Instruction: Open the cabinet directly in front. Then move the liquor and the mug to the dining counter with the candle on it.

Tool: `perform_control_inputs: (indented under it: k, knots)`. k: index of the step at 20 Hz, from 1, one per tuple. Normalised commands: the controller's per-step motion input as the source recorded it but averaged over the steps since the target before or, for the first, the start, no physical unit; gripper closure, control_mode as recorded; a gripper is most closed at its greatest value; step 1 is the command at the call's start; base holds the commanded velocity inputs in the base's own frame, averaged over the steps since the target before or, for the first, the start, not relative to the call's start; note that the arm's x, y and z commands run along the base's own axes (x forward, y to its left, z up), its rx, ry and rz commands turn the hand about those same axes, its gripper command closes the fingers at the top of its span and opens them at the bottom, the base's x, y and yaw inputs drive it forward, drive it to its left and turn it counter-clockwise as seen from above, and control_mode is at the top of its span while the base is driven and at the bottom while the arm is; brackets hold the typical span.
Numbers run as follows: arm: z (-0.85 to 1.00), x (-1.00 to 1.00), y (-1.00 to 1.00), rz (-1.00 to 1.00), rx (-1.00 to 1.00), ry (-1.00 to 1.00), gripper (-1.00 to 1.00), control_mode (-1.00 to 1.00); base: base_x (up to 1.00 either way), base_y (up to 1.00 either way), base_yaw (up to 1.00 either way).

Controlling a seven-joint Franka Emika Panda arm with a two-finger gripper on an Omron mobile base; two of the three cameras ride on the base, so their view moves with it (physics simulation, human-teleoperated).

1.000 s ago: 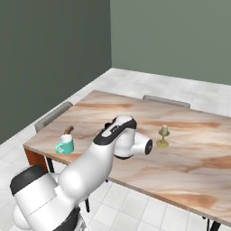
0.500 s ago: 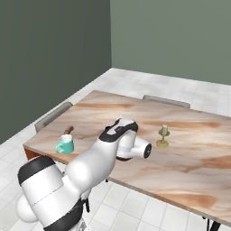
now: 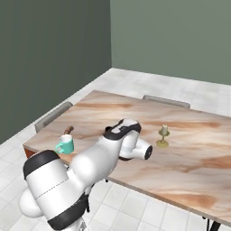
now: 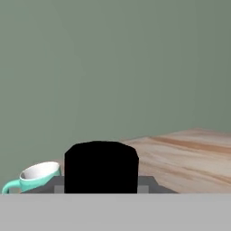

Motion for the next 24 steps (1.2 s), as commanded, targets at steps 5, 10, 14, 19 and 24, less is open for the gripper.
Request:
perform_control_inputs:
  k: [5, 10, 14, 19, 24]
  knots:
    - [-0.28, 0.18, 0.00, 0.00, 0.00, -0.04, 1.00, -1.00, 0.00, 0.00, 0.00]
    - [-0.35, 0.13, 0.00, 0.00, 0.00, -0.03, 1.00, -1.00, 0.00, 0.00, 0.00]
    - [-0.29, 0.00, 0.00, 0.00, 0.00, -0.05, -1.00, -1.00, 0.00, 0.00, 0.00]
    - [-0.17, 0.00, -0.06, 0.00, 0.00, -0.10, -1.00, -1.00, 0.00, 0.00, 0.00]
    - [-0.11, 0.00, 0.00, 0.00, 0.00, -0.10, -1.00, -1.00, 0.00, 0.00, 0.00]
